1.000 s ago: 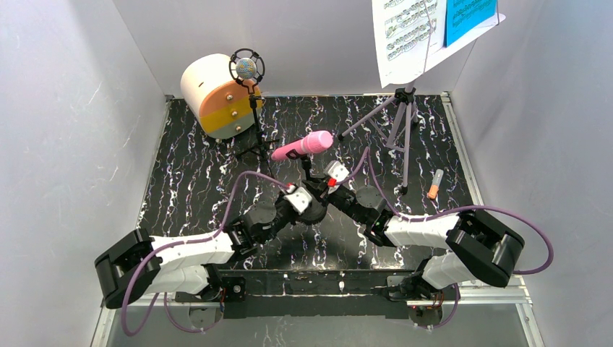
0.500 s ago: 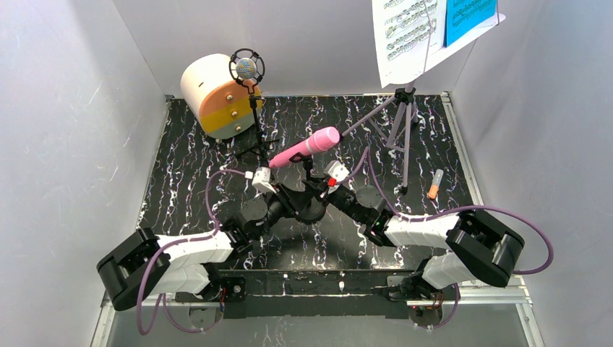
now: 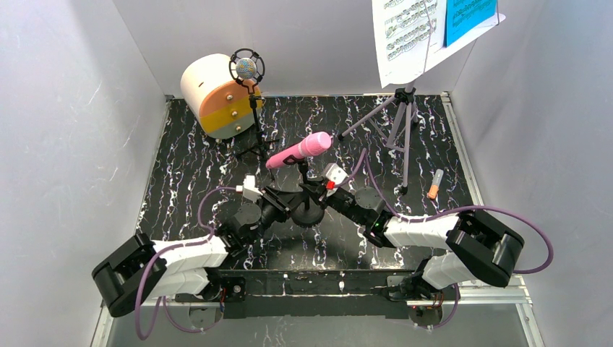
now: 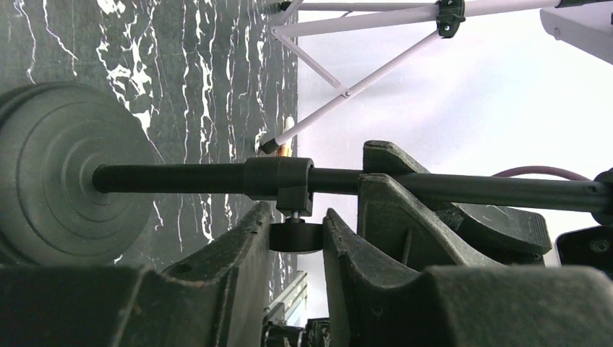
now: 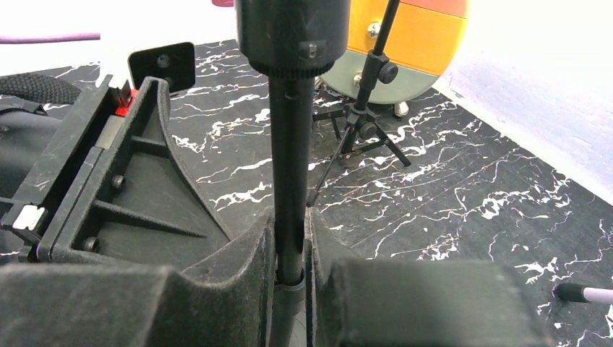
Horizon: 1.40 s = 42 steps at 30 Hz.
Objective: Pack up the instrument practice props
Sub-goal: Unscrew the knob on the microphone stand.
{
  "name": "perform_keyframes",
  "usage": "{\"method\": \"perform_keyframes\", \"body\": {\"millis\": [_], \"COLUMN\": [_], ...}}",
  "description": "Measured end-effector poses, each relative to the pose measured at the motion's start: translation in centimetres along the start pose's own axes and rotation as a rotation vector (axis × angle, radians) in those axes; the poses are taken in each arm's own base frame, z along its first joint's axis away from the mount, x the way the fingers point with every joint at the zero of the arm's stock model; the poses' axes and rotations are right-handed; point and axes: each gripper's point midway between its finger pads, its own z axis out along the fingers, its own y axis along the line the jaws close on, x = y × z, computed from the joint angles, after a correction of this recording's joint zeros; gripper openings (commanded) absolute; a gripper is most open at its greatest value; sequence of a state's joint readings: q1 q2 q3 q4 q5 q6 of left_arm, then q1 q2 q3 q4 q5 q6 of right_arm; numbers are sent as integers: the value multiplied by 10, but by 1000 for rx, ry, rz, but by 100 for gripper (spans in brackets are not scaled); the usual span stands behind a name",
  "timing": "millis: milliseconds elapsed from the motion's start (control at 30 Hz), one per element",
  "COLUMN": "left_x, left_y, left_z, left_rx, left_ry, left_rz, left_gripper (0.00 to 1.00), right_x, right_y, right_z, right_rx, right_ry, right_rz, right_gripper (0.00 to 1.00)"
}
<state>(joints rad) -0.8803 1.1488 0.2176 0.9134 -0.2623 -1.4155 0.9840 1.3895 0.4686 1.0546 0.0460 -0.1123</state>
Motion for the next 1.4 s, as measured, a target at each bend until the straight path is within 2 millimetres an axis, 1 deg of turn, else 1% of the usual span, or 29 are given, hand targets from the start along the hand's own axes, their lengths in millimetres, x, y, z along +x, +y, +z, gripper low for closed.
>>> {"method": "perform_keyframes", "body": {"millis": [67,133,267,300,433,733,967,1033,1167,1233,1400], "left_x": [-3,-9,-19,-21,-25,-26,-26,-23,-8,-3,-4], "left_y": [0,4,24,27,23,7,6,4,-1,-3,-6], "left_z": [-2,-4,-10,-11,-11,-11,-12,-13,-19,-21,-22], "left_rx": [-3,-20,-113,-131,-156,-129,-107,-95,-55,-43,-57], "left_ry": [-8,-27,-50,-52,-41,32,66,66,96,103,77], "left_rz": [26,69,204,240,371,704,902,970,1138,1209,1352], "left_gripper": [31,38,43,45,53,59,66,66,68,68,68], "right_x": [0,0,0,0,0,0,1,0,0,0,0], "right_y": [1,1,1,1,1,1,1,1,1,1,1], "right_z": [0,0,0,0,0,0,1,1,2,3,4], "right_rx": [-3,-5,-5,-6,-6,-6,-6,-6,-6,-6,-5], "right_ry": [0,0,0,0,0,0,0,0,0,0,-4], "right_rz": [-1,0,0,0,0,0,0,0,0,0,0], "right_gripper": [1,1,1,1,1,1,1,1,1,1,1]}}
